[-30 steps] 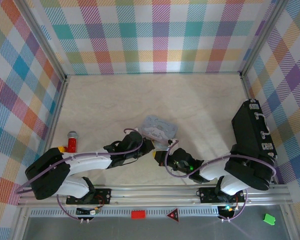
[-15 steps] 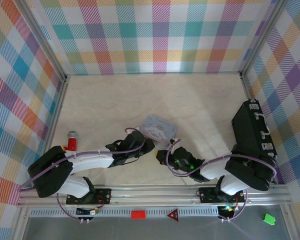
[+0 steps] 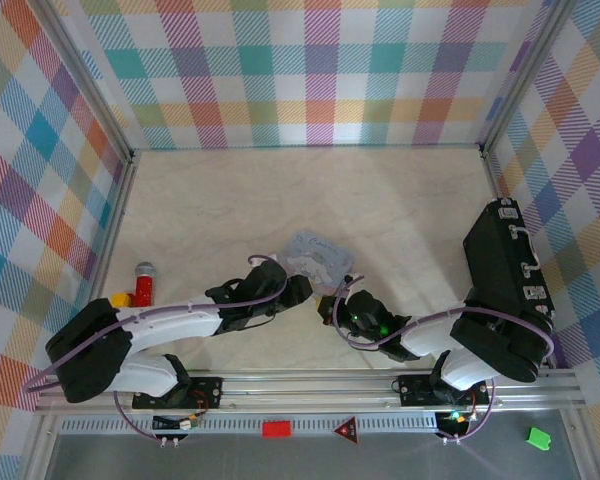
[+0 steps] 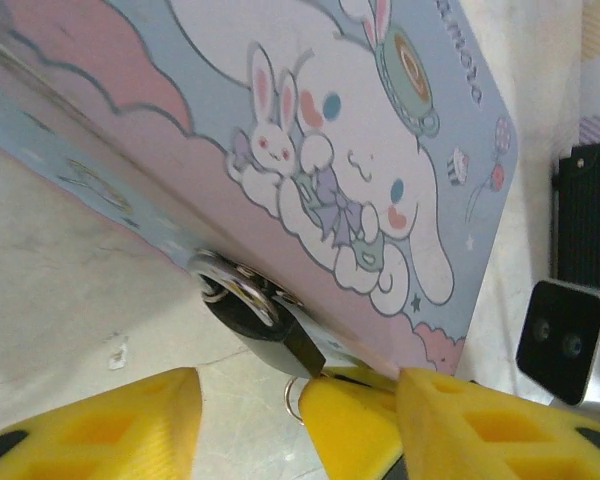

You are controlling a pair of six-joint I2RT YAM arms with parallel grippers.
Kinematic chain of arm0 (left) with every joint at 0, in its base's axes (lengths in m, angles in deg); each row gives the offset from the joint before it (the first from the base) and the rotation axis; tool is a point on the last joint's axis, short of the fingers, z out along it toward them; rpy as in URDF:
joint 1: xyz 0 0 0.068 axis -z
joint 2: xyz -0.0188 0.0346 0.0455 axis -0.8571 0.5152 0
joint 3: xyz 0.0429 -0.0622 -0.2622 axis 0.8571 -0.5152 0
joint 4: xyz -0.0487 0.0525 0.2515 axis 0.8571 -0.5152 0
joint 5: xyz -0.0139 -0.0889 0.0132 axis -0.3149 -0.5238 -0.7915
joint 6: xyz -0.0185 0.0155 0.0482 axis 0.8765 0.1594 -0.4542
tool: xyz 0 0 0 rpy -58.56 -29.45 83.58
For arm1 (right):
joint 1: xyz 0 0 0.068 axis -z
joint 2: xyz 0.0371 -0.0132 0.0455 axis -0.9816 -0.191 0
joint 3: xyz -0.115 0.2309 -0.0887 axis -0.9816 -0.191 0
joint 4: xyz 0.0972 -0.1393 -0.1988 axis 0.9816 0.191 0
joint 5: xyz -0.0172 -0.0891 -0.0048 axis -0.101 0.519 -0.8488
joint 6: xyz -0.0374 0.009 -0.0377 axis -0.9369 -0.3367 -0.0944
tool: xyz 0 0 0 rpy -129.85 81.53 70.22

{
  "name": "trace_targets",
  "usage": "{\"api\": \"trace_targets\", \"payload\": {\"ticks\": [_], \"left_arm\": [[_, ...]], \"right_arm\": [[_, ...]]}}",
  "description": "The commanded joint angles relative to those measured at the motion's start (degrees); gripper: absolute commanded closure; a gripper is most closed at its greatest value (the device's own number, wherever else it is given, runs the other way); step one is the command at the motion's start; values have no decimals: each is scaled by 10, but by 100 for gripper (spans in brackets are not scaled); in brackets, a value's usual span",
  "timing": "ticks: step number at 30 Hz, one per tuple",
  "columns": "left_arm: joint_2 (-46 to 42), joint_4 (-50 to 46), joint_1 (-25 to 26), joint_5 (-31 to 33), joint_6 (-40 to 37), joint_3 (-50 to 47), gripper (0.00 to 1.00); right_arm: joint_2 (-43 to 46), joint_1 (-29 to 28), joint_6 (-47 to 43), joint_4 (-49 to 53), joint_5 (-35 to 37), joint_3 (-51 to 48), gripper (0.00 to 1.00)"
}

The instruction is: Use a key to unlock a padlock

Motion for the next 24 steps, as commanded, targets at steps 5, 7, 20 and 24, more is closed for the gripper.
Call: {"api": "trace_targets", "payload": {"ticks": [5, 7, 20, 24], "left_arm": [[14, -55, -10, 17, 5, 20, 44], [34, -38, -10, 10, 12, 22, 44], [67, 6, -27, 16, 13, 19, 56], [76, 13, -31, 13, 8, 22, 57]], "right_arm": [[-3, 2, -69, 22, -15, 38, 100], [-13, -1, -70, 20, -22, 44, 100], [-32, -24, -83, 20, -20, 56, 100], [-41, -31, -88, 22, -23, 67, 100]]}}
